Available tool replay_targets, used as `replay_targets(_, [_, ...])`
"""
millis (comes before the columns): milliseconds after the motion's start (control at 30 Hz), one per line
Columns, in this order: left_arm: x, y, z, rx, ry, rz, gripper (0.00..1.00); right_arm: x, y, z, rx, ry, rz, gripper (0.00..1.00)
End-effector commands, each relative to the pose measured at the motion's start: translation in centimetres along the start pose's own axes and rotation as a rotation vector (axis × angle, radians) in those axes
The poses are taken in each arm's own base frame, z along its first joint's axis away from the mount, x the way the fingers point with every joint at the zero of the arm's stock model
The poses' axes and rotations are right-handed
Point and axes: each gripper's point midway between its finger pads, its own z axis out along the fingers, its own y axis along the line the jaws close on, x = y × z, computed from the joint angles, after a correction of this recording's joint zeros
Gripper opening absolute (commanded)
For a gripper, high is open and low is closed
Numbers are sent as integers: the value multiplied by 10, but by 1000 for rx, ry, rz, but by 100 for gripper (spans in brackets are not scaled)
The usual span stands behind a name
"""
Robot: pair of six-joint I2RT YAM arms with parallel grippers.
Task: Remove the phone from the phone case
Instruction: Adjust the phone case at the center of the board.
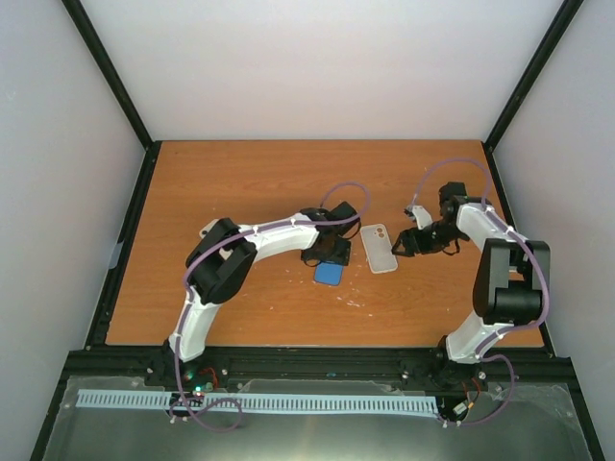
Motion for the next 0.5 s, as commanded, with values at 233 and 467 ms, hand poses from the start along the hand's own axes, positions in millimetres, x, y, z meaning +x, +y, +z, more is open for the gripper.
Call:
replay_targets(233, [32,-3,-10,-81,142,-2,89,-17,1,-23,-78,-126,12,68])
replay_targets(467, [46,1,1,-134,242,41,89,-18,4,-26,-104,-142,11,68])
